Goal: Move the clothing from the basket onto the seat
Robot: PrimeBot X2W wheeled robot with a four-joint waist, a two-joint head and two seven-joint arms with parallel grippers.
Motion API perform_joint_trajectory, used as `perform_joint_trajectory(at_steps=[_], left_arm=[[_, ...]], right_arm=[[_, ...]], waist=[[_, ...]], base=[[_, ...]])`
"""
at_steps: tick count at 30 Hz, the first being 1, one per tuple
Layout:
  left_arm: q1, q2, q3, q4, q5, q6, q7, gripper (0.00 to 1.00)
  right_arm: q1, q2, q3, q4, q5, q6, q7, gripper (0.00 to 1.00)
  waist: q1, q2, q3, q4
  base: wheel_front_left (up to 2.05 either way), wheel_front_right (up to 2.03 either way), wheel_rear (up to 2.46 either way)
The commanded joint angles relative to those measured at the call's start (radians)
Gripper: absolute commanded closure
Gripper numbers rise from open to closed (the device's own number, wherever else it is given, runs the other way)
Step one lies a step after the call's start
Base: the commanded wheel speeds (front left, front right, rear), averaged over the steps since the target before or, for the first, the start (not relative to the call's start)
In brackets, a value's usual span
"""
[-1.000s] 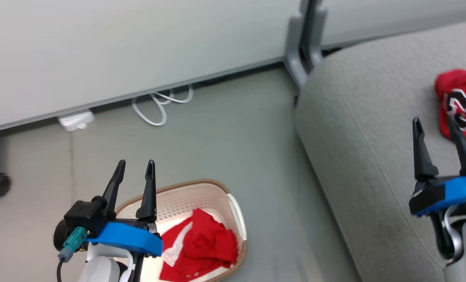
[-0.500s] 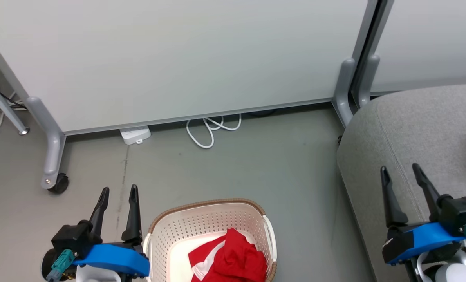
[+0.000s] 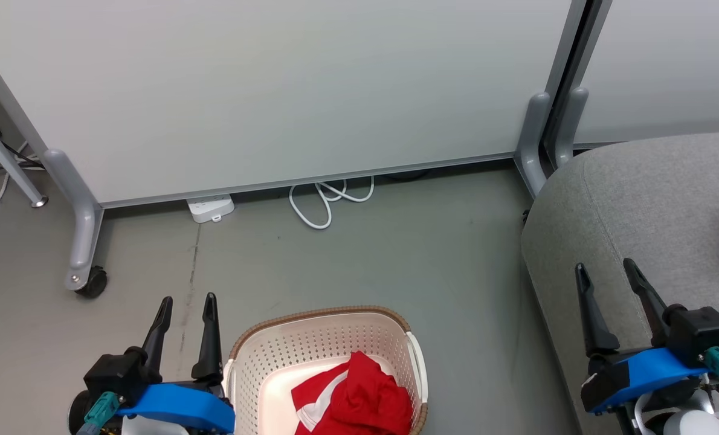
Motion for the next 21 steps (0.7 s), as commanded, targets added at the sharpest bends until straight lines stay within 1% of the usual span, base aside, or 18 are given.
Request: perform_joint_trajectory(at_steps=[1, 6, 9, 13, 14, 19, 21], left_arm=[[-0.018, -0.001, -0.003, -0.003, 0.004, -0.002, -0.003, 0.00], [-0.062, -0.001, -0.032, 0.003, 0.001, -0.002, -0.003, 0.00], [-0.102, 0.001, -0.058, 0.013, -0.003, -0.002, -0.003, 0.00], [-0.179, 0.013, -0.100, 0.042, -0.010, -0.002, -0.003, 0.00], [-0.179, 0.013, -0.100, 0.042, -0.010, -0.002, -0.003, 0.00], [-0.288, 0.032, -0.161, 0.102, -0.037, -0.001, -0.003, 0.00], [-0.332, 0.052, -0.192, 0.138, -0.050, -0.001, -0.003, 0.00]], right_arm=[[-0.007, 0.003, 0.005, 0.001, 0.008, 0.000, -0.002, 0.00], [-0.057, 0.003, 0.032, -0.012, 0.010, 0.000, -0.003, 0.00], [-0.099, 0.003, 0.052, -0.029, 0.007, 0.000, -0.003, 0.00], [-0.171, 0.002, 0.072, -0.063, -0.002, 0.000, -0.006, 0.00], [-0.171, 0.002, 0.072, -0.063, -0.002, 0.000, -0.006, 0.00], [-0.274, 0.003, 0.099, -0.118, -0.003, 0.000, -0.009, 0.00], [-0.322, 0.003, 0.109, -0.137, 0.000, 0.000, -0.014, 0.00]], waist=[[0.0000, -0.0001, 0.012, -0.003], [0.0000, -0.0001, 0.084, -0.017], [0.0000, -0.0001, 0.155, -0.032], [0.0000, -0.0001, 0.280, -0.056], [0.0000, -0.0001, 0.280, -0.056], [0.0000, -0.0001, 0.455, -0.101], [0.0000, -0.0001, 0.523, -0.124]], base=[[0.00, 0.00, 0.00], [0.00, 0.00, 0.00], [0.00, 0.00, 0.00], [0.00, 0.00, 0.00], [0.00, 0.00, 0.00], [0.00, 0.00, 0.00], [0.00, 0.00, 0.00]])
